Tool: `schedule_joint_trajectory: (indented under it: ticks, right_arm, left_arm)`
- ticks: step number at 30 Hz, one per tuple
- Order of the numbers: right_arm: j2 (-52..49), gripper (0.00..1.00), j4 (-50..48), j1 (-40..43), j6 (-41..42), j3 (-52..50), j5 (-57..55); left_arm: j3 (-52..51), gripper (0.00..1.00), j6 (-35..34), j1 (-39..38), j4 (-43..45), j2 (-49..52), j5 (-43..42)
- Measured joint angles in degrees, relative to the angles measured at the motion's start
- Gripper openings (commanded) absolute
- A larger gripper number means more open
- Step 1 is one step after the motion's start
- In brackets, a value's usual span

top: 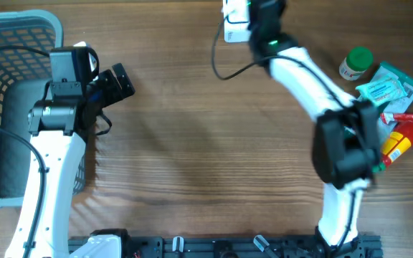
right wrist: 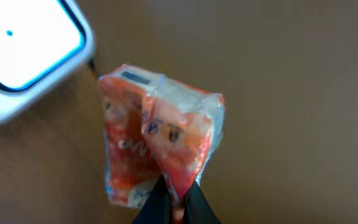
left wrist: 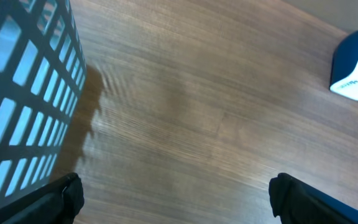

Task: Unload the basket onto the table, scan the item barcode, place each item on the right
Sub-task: 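Carry the tissue packet right and drop it by the packets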

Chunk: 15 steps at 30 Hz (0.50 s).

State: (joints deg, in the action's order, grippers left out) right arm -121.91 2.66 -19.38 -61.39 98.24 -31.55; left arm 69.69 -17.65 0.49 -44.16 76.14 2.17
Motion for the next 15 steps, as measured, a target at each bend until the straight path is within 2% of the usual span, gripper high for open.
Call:
schedule_joint_trajectory:
  ticks: [2, 5, 12, 15]
  right_arm:
    - [6.69, 0.04, 12.13, 4.22, 12.17, 0.57, 3.43]
    - [12.50, 0.04, 22.80, 11.89, 27.30, 0.57, 11.10]
    - [15.30, 0.04, 37.27, 37.75, 55.21, 0.55, 40.04]
    - [15.30, 0.04, 41.70, 47.84, 62.90, 0.55, 48.11]
  left_arm:
    - [0.00, 1.00, 0.02, 0.00, 0.00, 0.00, 0.02]
    - [0.00, 1.00, 0.02, 0.00, 0.00, 0.02, 0.00]
    - [0.00, 1.00, 0.02, 0.00, 0.00, 0.04, 0.00]
    - [0.00, 1.00, 0.02, 0.00, 0.00, 0.04, 0.00]
